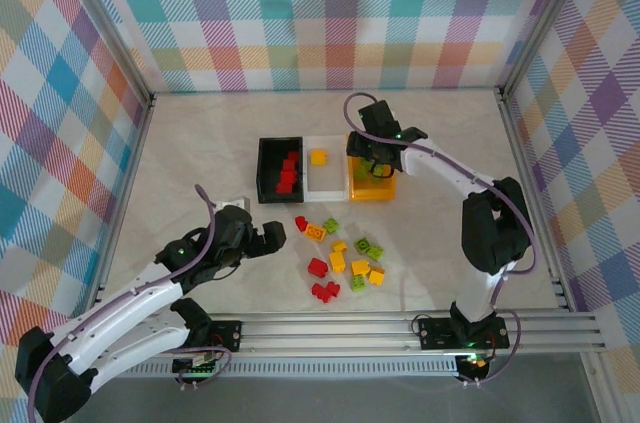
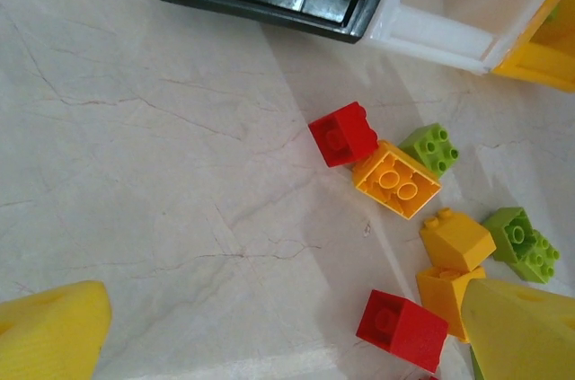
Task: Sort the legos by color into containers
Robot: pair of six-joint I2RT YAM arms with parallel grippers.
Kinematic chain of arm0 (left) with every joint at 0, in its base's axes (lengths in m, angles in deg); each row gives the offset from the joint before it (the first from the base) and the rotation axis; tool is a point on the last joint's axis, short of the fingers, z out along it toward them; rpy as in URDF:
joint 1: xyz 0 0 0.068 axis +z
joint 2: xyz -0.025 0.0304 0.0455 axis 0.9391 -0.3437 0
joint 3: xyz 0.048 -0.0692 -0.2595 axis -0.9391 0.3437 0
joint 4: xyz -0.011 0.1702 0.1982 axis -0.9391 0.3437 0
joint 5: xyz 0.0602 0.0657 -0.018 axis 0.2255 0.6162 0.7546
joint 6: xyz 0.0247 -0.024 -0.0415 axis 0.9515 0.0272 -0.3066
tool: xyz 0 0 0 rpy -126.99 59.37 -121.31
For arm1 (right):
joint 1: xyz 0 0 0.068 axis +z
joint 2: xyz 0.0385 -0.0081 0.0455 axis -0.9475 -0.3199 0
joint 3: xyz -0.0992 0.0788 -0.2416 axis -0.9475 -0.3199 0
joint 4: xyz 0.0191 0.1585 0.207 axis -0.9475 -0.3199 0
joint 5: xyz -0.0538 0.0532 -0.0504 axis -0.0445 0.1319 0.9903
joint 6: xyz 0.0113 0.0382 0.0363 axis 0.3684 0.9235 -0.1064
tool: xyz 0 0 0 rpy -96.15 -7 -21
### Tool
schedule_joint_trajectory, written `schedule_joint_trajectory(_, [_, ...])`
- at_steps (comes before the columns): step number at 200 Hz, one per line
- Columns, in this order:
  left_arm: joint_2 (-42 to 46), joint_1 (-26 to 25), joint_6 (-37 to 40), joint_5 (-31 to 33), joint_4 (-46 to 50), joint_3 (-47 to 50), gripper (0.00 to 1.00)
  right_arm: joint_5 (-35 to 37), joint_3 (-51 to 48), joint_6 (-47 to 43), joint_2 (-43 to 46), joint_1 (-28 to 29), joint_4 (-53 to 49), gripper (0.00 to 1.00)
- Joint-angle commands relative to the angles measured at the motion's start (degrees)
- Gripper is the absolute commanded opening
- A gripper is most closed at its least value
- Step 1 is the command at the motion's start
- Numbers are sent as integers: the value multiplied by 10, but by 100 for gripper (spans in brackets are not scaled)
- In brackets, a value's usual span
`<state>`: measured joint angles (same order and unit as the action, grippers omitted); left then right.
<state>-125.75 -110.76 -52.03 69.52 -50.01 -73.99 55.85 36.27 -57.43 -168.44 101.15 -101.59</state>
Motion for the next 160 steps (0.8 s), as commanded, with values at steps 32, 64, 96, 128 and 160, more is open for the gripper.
schedule_joint_trajectory(32, [-88, -55, 33, -20, -52, -20, 96, -42, -97, 2, 113, 7, 23, 76])
schedule_joint_trajectory(64, [-191, -85, 46, -3, -87, -54, 94, -55, -204, 17, 183, 17, 51, 77])
schedule_joint_trajectory(96, [-277, -82, 69, 74, -112, -91, 91, -70, -265, 31, 222, 20, 69, 77])
schedule_joint_trajectory(128, [-334, -46, 83, 75, -167, -123, 75, -69, -287, 32, 242, 20, 73, 77])
schedule_joint_trajectory(160, [-379, -24, 84, 73, -187, -147, 68, -63, -297, 29, 250, 20, 74, 77])
